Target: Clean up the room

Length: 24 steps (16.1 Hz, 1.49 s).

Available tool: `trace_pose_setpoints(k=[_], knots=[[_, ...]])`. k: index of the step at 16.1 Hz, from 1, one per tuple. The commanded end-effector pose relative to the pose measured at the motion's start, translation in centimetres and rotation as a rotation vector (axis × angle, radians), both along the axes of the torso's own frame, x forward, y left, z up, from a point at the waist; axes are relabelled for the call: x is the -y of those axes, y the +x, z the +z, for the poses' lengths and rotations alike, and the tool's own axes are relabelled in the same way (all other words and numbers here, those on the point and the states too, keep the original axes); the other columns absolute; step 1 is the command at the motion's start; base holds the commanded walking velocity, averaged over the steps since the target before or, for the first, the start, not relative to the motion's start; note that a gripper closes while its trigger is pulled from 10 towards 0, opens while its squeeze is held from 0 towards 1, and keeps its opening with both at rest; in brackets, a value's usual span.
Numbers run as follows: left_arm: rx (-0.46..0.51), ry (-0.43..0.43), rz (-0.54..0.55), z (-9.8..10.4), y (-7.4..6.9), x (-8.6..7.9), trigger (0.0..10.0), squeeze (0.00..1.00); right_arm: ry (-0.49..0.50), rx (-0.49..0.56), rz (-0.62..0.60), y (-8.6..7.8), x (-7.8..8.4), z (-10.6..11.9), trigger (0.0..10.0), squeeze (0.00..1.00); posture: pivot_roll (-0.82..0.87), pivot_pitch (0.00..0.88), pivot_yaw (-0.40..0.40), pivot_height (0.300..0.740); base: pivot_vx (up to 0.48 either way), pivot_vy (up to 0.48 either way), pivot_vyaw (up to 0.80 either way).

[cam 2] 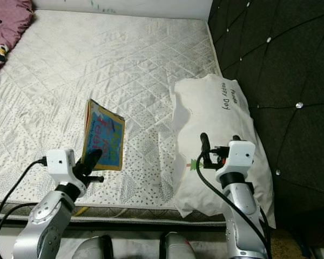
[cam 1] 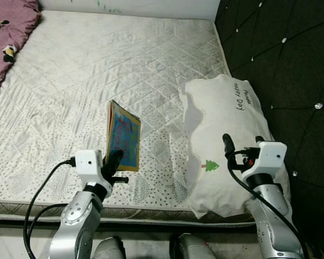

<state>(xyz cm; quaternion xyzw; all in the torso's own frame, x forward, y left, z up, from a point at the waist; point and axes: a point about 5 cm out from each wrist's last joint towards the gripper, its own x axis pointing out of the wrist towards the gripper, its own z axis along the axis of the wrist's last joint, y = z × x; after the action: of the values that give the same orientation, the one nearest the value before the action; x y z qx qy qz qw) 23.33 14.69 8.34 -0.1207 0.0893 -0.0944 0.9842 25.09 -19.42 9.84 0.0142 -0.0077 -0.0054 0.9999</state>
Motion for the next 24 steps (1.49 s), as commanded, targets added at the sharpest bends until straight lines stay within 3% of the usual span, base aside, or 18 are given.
trace_pose_setpoints(k=[1,8,16,18,21,24], knots=[[0.031,0.014,0.002,0.7,0.0,0.0,10.0,0.0,0.003,-0.003,0.007,-0.1,0.1,0.1,10.0,0.0,-0.03,0.168,-0.049,0.71,0.0,0.0,0.0],[0.03,0.045,0.023,0.6,0.2,-0.1,10.0,0.0,0.01,-0.004,0.014,-0.1,0.0,0.0,10.0,0.0,-0.03,0.159,-0.048,0.649,0.0,0.0,0.0],[0.027,0.108,0.098,0.5,0.4,-0.7,10.0,0.0,0.012,-0.012,0.014,0.0,-0.1,-0.2,10.0,0.0,-0.03,0.164,-0.047,0.645,0.0,0.0,0.0],[-0.014,0.065,0.134,0.2,0.6,-1.1,10.0,0.0,0.017,-0.012,0.018,0.0,-0.1,-0.2,10.0,0.0,-0.03,0.164,-0.047,0.645,0.0,0.0,0.0],[-0.008,0.078,0.136,0.3,0.6,-1.0,10.0,0.0,0.018,-0.014,0.021,0.0,-0.1,-0.2,10.0,0.0,-0.03,0.167,-0.048,0.645,0.0,0.0,0.0],[0.016,0.116,0.202,0.6,0.5,-2.0,10.0,0.0,0.024,-0.022,0.032,0.0,-0.2,-0.3,10.0,0.0,-0.03,0.171,-0.05,0.606,0.0,0.0,0.0]])
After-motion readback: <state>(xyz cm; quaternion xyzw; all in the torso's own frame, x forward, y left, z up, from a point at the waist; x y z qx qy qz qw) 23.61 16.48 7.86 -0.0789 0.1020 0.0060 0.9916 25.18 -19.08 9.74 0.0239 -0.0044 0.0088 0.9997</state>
